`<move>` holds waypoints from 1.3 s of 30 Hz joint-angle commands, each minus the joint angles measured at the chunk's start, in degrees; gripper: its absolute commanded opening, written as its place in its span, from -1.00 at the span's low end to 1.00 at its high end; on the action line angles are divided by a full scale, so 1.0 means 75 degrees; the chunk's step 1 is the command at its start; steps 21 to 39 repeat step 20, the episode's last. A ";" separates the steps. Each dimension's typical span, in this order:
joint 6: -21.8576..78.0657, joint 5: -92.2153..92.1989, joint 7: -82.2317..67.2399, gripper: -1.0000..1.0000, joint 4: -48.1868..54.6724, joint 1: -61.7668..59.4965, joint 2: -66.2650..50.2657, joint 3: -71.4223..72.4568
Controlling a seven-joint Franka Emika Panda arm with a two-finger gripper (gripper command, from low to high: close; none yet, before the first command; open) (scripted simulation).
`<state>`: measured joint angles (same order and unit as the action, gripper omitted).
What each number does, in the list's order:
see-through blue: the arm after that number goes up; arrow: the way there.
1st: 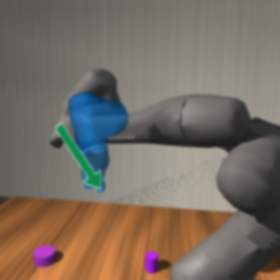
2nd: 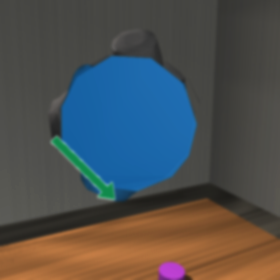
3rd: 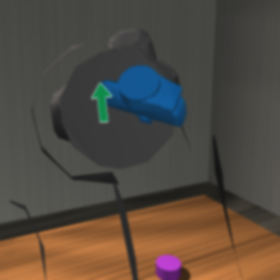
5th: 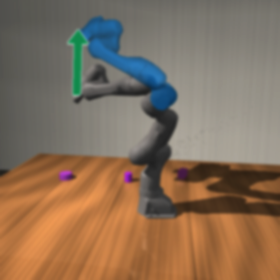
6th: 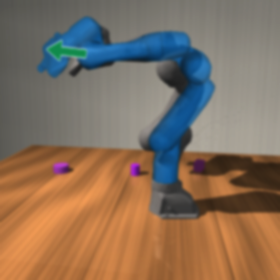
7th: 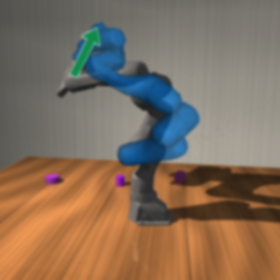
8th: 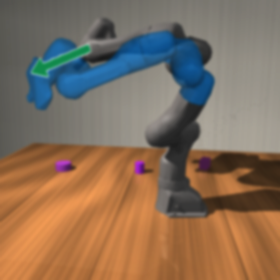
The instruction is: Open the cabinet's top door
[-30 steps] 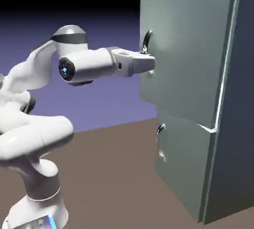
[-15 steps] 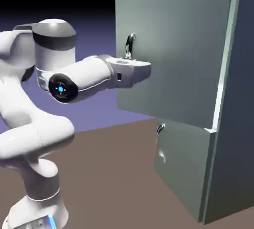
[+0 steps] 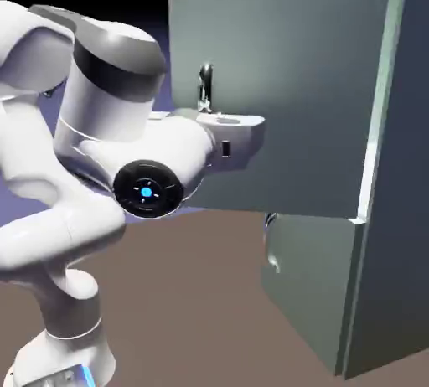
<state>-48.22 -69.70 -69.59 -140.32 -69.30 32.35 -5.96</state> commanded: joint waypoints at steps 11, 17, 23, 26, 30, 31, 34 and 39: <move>0.1954 0.1498 -0.1328 -1.00 0.2931 0.0519 -0.2956 -0.0424; 0.2924 0.2052 -0.1887 -1.00 0.4596 0.0647 -0.4346 -0.0395; 0.3043 0.2112 -0.1949 1.00 0.4812 0.0655 -0.4516 -0.0380; 0.3043 0.2112 -0.1949 1.00 0.4812 0.0655 -0.4516 -0.0380; 0.3043 0.2112 -0.1949 1.00 0.4812 0.0655 -0.4516 -0.0380; 0.3043 0.2112 -0.1949 1.00 0.4812 0.0655 -0.4516 -0.0380; 0.3043 0.2112 -0.1949 1.00 0.4812 0.0655 -0.4516 -0.0380; 0.3043 0.2112 -0.1949 1.00 0.4812 0.0655 -0.4516 -0.0380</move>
